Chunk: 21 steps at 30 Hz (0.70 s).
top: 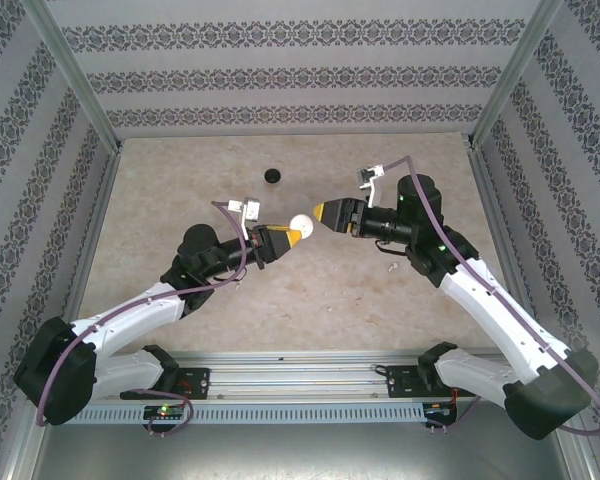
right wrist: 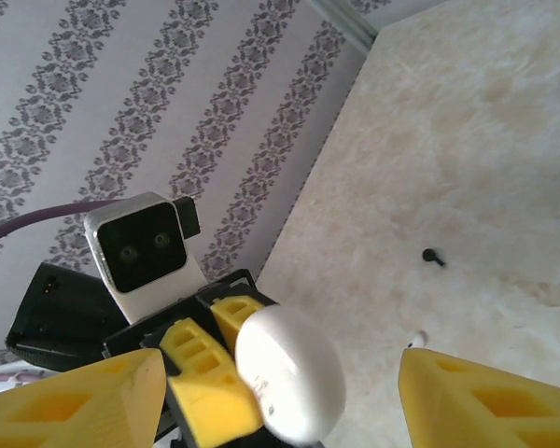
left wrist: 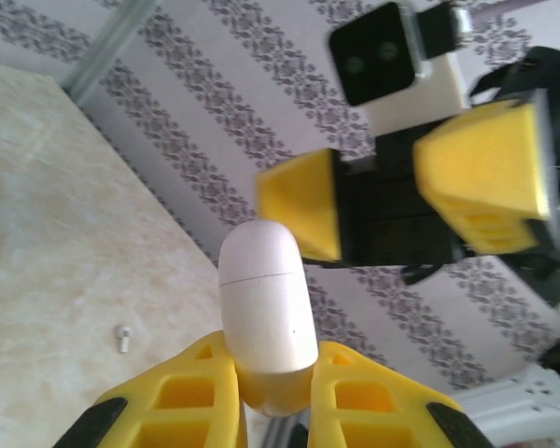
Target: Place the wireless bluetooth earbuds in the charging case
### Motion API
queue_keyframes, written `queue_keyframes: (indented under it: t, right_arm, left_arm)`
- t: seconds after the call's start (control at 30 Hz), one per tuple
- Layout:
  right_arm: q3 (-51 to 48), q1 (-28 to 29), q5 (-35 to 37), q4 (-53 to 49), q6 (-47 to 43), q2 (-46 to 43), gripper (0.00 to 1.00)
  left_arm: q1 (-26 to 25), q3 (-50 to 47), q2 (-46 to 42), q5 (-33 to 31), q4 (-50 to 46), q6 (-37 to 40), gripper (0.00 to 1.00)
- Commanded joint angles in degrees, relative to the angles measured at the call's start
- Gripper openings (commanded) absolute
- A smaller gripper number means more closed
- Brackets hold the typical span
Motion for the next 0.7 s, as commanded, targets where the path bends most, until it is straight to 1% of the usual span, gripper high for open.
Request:
queue_keyframes:
  t: [0.0, 0.17, 0.37, 0.57, 0.63, 0.67]
  right_arm:
    - [-0.22, -0.11, -6.57, 8.61, 2.63, 0.94, 0.66]
    - [-1.56, 0.06, -9.15, 9.09, 2.18, 0.54, 0.65]
    - [-3.98, 0.16, -11.76, 13.66, 4.91, -0.07, 0.50]
    - [-3.53, 0.66, -13.37, 14.35, 4.99, 0.80, 0.45]
    - [-3.11, 0.94, -13.90, 14.73, 5.20, 1.34, 0.38]
    - [-2.95, 1.03, -14.16, 14.77, 5.26, 1.62, 0.33]
  left_arm:
    - [0.82, 3.11, 0.02, 5.11, 6.64, -5.19, 0.15]
    - [0.84, 4.30, -0.07, 6.11, 6.22, -5.47, 0.15]
    - [0.93, 5.54, 0.40, 7.25, 6.49, -6.12, 0.14]
    - [0.93, 6.12, 1.19, 8.24, 8.09, -7.06, 0.14]
    - [0.93, 6.14, 1.60, 8.47, 8.55, -7.37, 0.14]
    - [0.88, 6.12, 1.80, 8.43, 8.56, -7.36, 0.15]
